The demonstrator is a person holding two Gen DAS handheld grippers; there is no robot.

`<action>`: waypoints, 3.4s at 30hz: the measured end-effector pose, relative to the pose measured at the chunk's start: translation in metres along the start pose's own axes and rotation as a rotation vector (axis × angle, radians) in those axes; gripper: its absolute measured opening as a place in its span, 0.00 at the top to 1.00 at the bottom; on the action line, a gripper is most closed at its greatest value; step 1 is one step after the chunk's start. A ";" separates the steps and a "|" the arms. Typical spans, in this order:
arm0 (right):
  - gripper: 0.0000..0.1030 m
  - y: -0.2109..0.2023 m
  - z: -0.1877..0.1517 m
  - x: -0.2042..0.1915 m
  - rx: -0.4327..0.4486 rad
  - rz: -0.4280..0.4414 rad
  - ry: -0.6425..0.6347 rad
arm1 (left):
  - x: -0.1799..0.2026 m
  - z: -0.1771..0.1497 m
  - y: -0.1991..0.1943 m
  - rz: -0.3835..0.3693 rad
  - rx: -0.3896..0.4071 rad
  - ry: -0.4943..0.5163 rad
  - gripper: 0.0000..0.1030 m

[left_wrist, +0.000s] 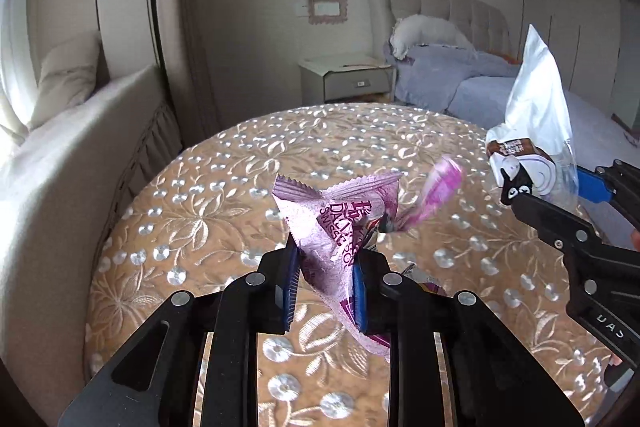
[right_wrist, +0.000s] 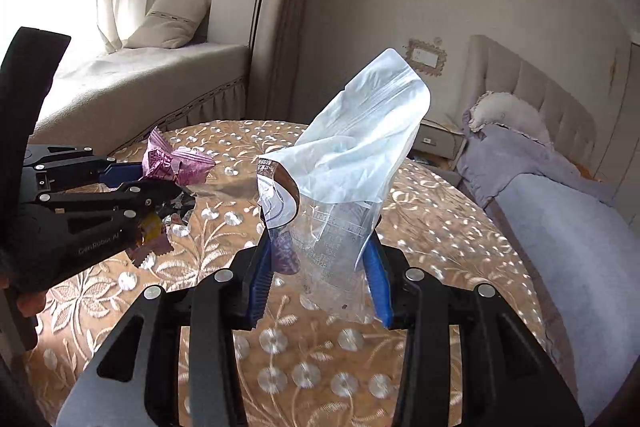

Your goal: Collect trash

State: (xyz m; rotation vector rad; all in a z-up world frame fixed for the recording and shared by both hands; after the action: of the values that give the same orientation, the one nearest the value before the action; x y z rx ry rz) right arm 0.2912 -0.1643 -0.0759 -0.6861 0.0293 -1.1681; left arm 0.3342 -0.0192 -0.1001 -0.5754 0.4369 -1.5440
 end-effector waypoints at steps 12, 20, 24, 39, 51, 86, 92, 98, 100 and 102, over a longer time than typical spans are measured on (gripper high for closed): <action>0.58 -0.103 -0.069 0.056 0.029 -0.175 0.088 | 0.125 -0.036 -0.048 -0.134 0.022 0.138 0.79; 0.58 -0.137 -0.130 0.104 -0.017 -0.283 0.188 | 0.230 -0.070 -0.055 -0.246 -0.008 0.249 0.79; 0.58 -0.151 -0.162 0.128 -0.049 -0.336 0.248 | 0.278 -0.092 -0.051 -0.302 -0.045 0.300 0.79; 0.58 -0.164 -0.269 0.190 -0.207 -0.458 0.405 | 0.416 -0.182 -0.035 -0.422 -0.213 0.454 0.79; 0.58 -0.096 -0.352 0.253 -0.337 -0.365 0.535 | 0.479 -0.259 0.043 -0.325 -0.388 0.497 0.79; 0.05 -0.105 -0.364 0.276 -0.262 -0.368 0.700 | 0.483 -0.245 0.000 -0.316 -0.355 0.493 0.05; 0.05 -0.148 -0.288 0.254 -0.100 -0.436 0.553 | 0.428 -0.186 -0.045 -0.247 -0.151 0.433 0.05; 0.05 -0.157 -0.213 0.211 0.041 -0.372 0.460 | 0.358 -0.141 -0.081 -0.189 -0.014 0.337 0.05; 0.05 -0.153 -0.194 0.197 0.062 -0.320 0.461 | 0.334 -0.131 -0.088 -0.190 -0.004 0.301 0.05; 0.05 -0.151 -0.175 0.182 0.088 -0.268 0.458 | 0.307 -0.123 -0.096 -0.187 0.008 0.259 0.05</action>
State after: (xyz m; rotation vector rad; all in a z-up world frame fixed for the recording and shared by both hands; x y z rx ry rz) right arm 0.1770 -0.4354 -0.0805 -0.3388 0.2772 -1.5577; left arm 0.1822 -0.3283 -0.1123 -0.4198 0.5861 -1.8083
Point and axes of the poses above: each gripper's, at about its wrist camera, not at the fingertips, and y roughly the way its jaws point, x to its right, z to its top, the point moved 8 cm from there along y, roughly the way its jaws point, and after that the axes turned 10 degrees about -y, right-handed, at the moved point
